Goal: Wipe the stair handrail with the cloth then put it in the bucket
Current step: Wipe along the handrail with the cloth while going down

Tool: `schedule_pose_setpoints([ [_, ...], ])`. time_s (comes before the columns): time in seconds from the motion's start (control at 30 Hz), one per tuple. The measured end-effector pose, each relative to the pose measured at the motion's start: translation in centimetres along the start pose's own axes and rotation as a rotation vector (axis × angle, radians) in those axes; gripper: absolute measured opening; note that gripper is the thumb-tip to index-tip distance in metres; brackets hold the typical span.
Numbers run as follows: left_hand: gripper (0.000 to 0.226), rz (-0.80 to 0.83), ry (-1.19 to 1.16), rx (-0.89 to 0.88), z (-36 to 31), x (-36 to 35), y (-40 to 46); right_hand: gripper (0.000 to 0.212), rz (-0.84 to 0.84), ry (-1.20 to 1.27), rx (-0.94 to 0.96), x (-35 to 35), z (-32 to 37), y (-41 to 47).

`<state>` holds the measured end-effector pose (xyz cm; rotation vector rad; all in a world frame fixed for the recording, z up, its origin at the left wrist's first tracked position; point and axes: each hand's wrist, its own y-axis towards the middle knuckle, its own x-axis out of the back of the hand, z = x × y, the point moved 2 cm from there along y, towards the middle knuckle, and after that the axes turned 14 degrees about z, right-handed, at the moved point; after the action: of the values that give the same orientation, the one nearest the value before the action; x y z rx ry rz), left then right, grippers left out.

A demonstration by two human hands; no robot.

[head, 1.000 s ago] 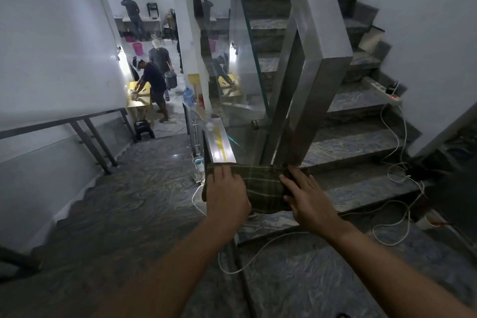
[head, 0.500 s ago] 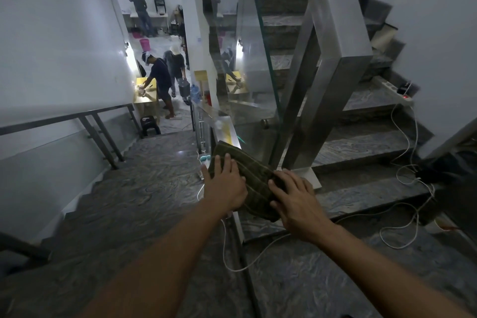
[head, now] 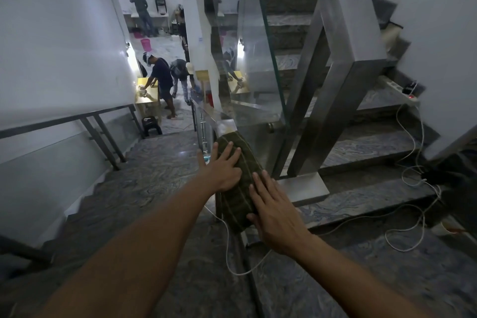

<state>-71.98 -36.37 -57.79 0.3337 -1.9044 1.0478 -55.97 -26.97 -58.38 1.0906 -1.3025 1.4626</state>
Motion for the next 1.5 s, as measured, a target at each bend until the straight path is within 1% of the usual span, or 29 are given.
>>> schedule_pose_setpoints([
  [0.1, 0.061, 0.003, 0.105, -0.001, 0.3, 0.8, 0.8, 0.07, 0.05, 0.188, 0.05, 0.7, 0.6, 1.1],
  [0.2, 0.062, 0.005, 0.181, -0.021, 0.4, 1.6, 1.6, 0.071, 0.055, 0.221, -0.007, 0.7, 1.4, 1.9],
  [0.3, 0.063, 0.026, 0.202, -0.069, 0.6, 2.4, 2.6, 0.068, 0.023, 0.203, -0.069, 0.4, 2.6, 2.7],
  [0.33, 0.062, 0.03, 0.196, -0.083, 0.7, 2.7, 2.9, 0.067, 0.002, 0.163, -0.093, 0.3, 3.0, 3.0],
  [0.4, 0.061, 0.03, 0.166, -0.106, 0.8, 3.0, 3.5, 0.065, 0.016, 0.102, -0.159, 0.0, 3.5, 3.7],
  [0.47, 0.06, 0.019, 0.144, -0.123, 1.0, 3.2, 4.0, 0.064, 0.006, 0.077, -0.212, -0.1, 3.6, 4.5],
  [0.7, 0.059, -0.041, 0.073, -0.139, 2.6, 4.0, 6.3, 0.067, 0.012, 0.198, -0.181, 1.0, 2.8, 6.9],
  [0.87, 0.057, -0.077, 0.017, -0.137, 3.6, 4.9, 7.8, 0.068, 0.099, 0.27, -0.192, 1.6, 2.0, 9.3],
  [1.03, 0.057, -0.124, -0.046, -0.114, 4.4, 5.6, 9.0, 0.069, 0.119, 0.283, -0.183, 2.1, 1.4, 11.0],
  [1.13, 0.058, -0.18, -0.158, -0.124, 5.0, 5.6, 9.7, 0.069, 0.136, 0.309, -0.177, 2.4, 1.0, 12.0],
  [1.23, 0.056, -0.287, -0.381, -0.167, 5.1, 5.3, 9.6, 0.068, 0.156, 0.343, -0.16, 2.8, 0.5, 12.6],
  [1.3, 0.053, -0.371, -0.487, -0.152, 4.9, 5.4, 8.9, 0.067, 0.164, 0.339, -0.151, 2.8, 0.3, 12.7],
  [1.4, 0.048, -0.468, -0.56, -0.098, 4.4, 5.6, 7.6, 0.066, 0.162, 0.311, -0.135, 2.7, 0.3, 12.5],
  [1.5, 0.04, -0.527, -0.528, -0.053, 3.9, 5.5, 6.4, 0.063, 0.152, 0.291, -0.115, 2.7, 0.4, 11.8],
])
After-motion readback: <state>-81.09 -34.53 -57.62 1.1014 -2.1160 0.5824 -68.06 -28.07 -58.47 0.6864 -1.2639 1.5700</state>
